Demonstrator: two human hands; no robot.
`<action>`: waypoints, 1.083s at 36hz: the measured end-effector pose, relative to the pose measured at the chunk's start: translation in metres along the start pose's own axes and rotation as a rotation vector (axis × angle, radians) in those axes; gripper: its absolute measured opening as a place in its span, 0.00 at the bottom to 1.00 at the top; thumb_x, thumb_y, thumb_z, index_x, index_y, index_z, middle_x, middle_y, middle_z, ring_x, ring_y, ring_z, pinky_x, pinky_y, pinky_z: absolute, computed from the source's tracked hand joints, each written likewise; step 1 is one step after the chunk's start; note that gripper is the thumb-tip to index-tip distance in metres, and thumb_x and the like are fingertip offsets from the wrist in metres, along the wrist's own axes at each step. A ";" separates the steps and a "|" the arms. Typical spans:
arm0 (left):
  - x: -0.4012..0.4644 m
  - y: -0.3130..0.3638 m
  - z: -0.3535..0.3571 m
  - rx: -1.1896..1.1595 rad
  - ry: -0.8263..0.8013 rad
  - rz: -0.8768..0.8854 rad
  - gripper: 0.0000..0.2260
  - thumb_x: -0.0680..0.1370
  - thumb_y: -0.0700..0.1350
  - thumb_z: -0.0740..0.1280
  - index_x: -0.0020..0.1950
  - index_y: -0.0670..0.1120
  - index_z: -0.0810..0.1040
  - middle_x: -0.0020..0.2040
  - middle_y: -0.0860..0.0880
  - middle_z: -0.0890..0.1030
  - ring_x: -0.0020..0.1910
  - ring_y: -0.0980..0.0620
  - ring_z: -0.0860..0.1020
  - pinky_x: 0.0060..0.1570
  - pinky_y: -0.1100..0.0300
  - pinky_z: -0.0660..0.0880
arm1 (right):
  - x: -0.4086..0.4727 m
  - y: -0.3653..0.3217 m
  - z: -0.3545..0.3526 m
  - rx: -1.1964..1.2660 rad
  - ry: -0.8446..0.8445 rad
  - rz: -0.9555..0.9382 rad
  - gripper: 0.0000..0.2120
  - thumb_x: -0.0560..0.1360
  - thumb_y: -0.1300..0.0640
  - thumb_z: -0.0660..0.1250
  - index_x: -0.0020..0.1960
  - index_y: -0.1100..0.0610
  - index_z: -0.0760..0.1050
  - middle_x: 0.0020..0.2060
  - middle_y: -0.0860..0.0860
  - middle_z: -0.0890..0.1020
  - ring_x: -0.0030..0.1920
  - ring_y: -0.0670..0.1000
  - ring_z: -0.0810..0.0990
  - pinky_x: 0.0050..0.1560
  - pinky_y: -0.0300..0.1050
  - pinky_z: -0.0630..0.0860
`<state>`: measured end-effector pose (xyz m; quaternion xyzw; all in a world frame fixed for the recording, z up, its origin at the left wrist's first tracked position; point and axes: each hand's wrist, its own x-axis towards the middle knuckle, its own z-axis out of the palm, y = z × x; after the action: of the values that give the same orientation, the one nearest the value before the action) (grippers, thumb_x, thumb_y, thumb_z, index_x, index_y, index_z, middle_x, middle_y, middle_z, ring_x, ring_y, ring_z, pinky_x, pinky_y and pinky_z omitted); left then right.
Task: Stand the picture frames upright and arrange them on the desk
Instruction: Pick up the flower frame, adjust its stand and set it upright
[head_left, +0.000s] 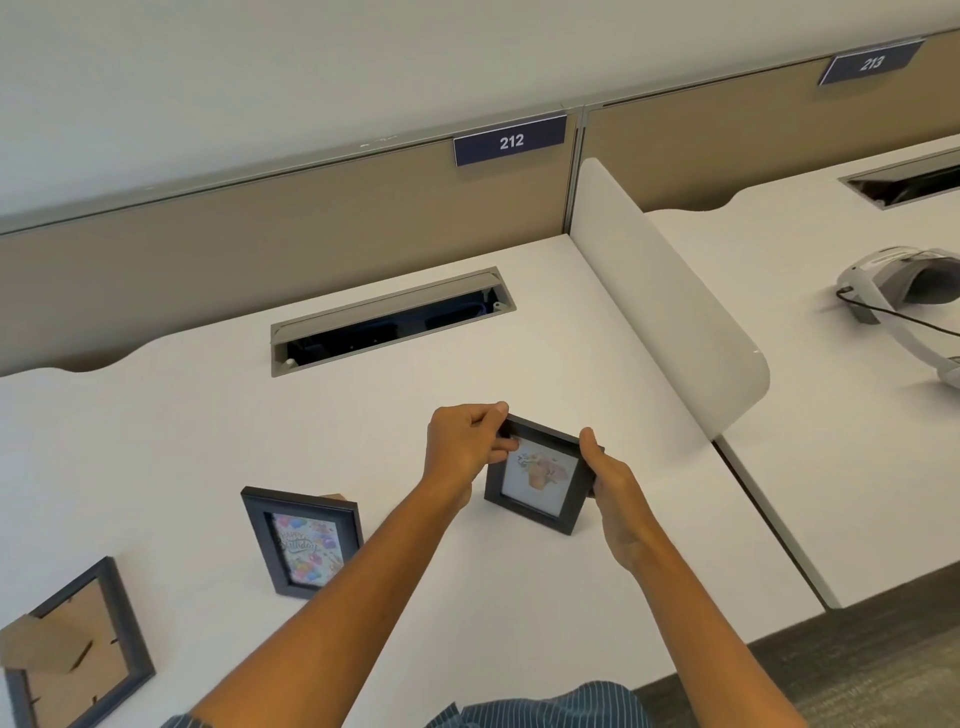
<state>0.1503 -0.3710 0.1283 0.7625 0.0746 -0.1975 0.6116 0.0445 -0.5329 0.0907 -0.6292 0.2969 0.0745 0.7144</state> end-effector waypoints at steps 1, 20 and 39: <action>0.001 0.000 0.000 -0.005 -0.006 0.002 0.12 0.82 0.47 0.70 0.60 0.41 0.85 0.56 0.45 0.87 0.42 0.49 0.89 0.48 0.52 0.87 | 0.001 0.000 0.000 -0.001 0.001 0.002 0.34 0.79 0.26 0.58 0.65 0.50 0.85 0.59 0.49 0.89 0.65 0.56 0.83 0.78 0.63 0.69; 0.010 -0.006 -0.003 -0.021 -0.057 -0.035 0.14 0.82 0.51 0.70 0.57 0.41 0.85 0.47 0.46 0.89 0.44 0.52 0.89 0.48 0.57 0.86 | 0.005 -0.004 0.005 -0.014 0.072 0.010 0.26 0.83 0.33 0.60 0.64 0.51 0.83 0.57 0.52 0.87 0.61 0.53 0.83 0.66 0.52 0.76; -0.016 0.007 -0.019 0.258 0.038 0.196 0.20 0.82 0.57 0.67 0.71 0.50 0.77 0.68 0.51 0.81 0.59 0.51 0.83 0.61 0.50 0.82 | -0.013 -0.001 0.002 -0.518 0.423 -0.289 0.35 0.79 0.30 0.66 0.76 0.51 0.71 0.72 0.50 0.76 0.74 0.55 0.73 0.72 0.60 0.75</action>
<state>0.1418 -0.3519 0.1440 0.8421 -0.0146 -0.1302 0.5232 0.0356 -0.5278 0.0984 -0.8263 0.3174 -0.0861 0.4572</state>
